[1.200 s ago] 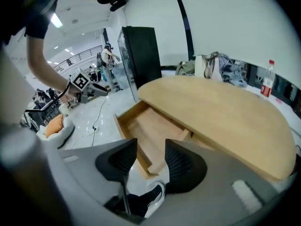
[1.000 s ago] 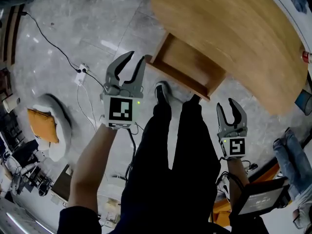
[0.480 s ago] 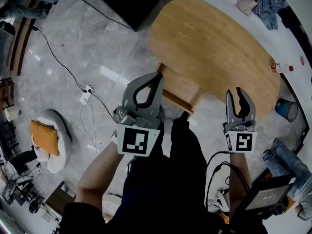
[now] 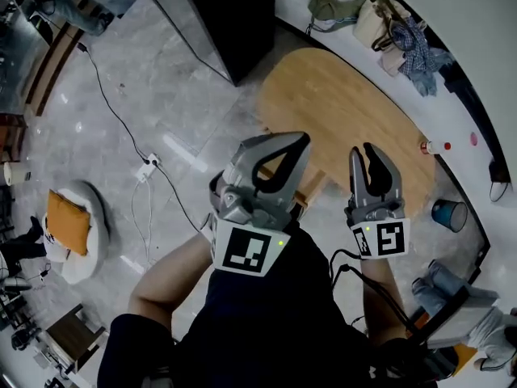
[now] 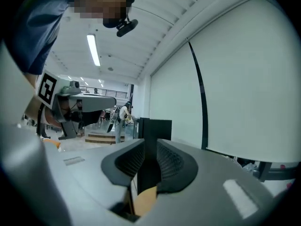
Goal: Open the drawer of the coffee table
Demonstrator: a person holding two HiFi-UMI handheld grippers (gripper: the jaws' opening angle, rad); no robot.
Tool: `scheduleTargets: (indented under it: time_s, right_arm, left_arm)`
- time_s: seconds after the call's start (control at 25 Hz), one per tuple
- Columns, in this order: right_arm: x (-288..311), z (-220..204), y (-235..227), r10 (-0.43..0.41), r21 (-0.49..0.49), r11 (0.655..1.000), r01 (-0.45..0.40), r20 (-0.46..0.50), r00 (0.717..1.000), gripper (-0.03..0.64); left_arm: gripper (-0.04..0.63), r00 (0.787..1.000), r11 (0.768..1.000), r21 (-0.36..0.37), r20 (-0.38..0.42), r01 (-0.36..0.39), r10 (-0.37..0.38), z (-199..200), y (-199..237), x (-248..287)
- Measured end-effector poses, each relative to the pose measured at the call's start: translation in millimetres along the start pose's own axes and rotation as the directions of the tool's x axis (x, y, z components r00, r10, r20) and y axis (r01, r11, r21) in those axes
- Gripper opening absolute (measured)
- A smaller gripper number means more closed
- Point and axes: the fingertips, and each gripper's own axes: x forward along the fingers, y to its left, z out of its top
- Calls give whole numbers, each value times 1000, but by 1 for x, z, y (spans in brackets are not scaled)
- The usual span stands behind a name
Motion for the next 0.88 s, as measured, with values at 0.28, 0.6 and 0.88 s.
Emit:
scheduleTargets:
  time_s: [0.28,0.6,0.88]
  right_arm:
    - [-5,93,43,51,-54,998,-44,135,989,8]
    - [-19,123,61,12,-73,997,0,162,987,3]
    - [-27,133,64,-31,-86,995,45,159,987,3]
  left_arm:
    - [2,987,995,87,157,-39,25,75,16,-41]
    - [2,988,947,317,157,-46,-5,92,6,-59]
    - [2,989,925,379,145,-18,-40,96,2,-54]
